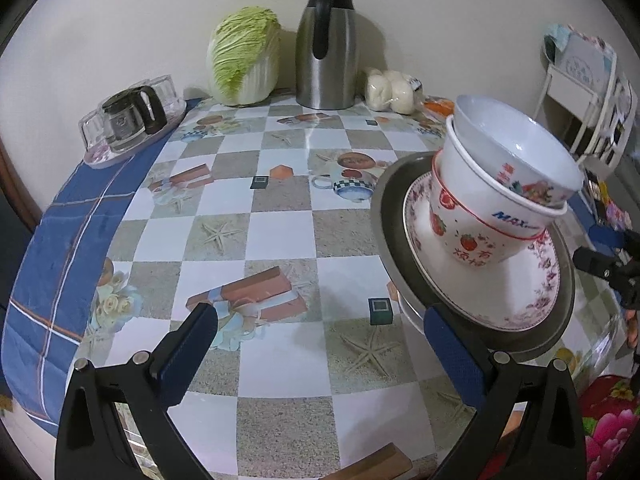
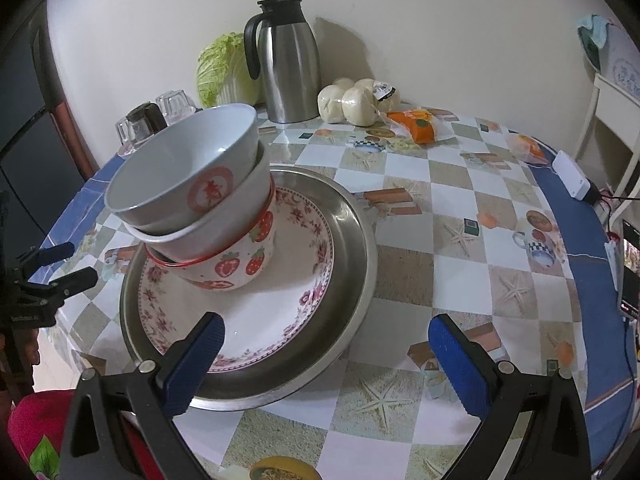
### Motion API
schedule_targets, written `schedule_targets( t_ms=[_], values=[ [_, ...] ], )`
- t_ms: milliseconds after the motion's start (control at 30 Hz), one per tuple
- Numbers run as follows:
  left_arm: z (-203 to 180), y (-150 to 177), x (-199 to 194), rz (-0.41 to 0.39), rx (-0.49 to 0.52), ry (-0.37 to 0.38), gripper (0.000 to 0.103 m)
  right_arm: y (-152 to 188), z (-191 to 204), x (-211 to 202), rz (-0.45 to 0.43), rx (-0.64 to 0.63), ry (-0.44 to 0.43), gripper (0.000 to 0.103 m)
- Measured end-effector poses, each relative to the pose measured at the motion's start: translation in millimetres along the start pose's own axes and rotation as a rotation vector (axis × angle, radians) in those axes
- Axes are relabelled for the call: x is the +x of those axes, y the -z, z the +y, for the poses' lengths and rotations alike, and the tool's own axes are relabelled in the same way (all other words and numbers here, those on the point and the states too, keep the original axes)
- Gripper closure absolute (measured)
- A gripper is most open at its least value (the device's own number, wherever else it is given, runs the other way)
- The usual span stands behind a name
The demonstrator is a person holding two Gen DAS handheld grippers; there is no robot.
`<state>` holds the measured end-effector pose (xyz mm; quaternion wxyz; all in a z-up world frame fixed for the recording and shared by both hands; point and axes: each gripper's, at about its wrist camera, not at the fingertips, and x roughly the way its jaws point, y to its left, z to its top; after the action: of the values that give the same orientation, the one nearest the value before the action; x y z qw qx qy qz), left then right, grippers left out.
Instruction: Organize plates and bowls
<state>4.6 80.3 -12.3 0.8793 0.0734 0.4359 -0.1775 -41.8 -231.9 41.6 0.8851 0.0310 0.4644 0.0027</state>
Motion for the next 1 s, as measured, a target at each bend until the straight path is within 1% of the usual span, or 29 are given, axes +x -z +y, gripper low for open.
schedule_targets(
  t_ms=[300, 1000],
  values=[
    [-8.2, -0.5, -2.3, -0.012, 0.041, -0.005, 0.000, 0.5, 6.0, 2.8, 0.012, -0.028, -0.005, 0.000],
    [-10.4, -1.3, -5.2, -0.032, 0.046, 0.002, 0.000, 0.8, 10.1, 5.9, 0.025, -0.044, 0.002, 0.000]
  ],
)
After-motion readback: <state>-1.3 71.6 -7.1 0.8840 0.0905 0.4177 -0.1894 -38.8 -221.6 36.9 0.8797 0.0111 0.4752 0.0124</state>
